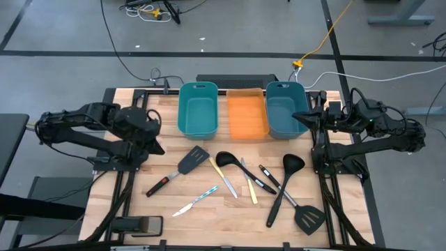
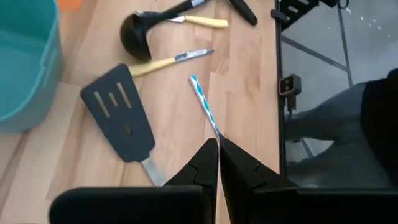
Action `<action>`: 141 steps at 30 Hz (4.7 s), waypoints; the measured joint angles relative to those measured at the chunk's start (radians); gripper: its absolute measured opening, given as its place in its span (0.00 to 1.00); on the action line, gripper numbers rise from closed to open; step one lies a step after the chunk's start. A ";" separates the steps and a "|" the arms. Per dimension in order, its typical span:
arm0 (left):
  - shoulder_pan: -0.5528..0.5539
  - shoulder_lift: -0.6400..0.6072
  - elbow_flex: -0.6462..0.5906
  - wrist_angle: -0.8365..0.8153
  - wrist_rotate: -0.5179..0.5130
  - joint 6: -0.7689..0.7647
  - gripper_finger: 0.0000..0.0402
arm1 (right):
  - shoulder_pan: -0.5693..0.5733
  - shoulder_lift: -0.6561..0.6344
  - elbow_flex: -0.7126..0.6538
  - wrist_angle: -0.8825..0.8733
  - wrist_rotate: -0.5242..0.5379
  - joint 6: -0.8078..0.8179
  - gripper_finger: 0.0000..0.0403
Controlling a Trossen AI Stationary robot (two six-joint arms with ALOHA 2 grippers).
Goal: Pick & Place Kitchen Items
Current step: Put the left black spatula into the blue bin
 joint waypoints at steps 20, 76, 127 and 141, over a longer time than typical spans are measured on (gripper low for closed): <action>-0.003 0.139 0.000 -0.090 -0.017 -0.166 0.33 | 0.000 0.000 0.000 -0.031 0.000 -0.003 0.02; -0.401 0.285 -0.189 -0.057 -0.185 -0.566 0.74 | 0.000 0.000 0.000 -0.084 -0.001 -0.003 0.02; -0.508 0.286 -0.506 0.251 -0.259 -0.778 0.74 | 0.000 0.000 0.000 -0.084 0.003 0.024 0.02; -0.508 0.525 -0.482 0.318 -0.196 -0.700 0.74 | 0.000 0.000 0.000 -0.083 0.034 0.055 0.02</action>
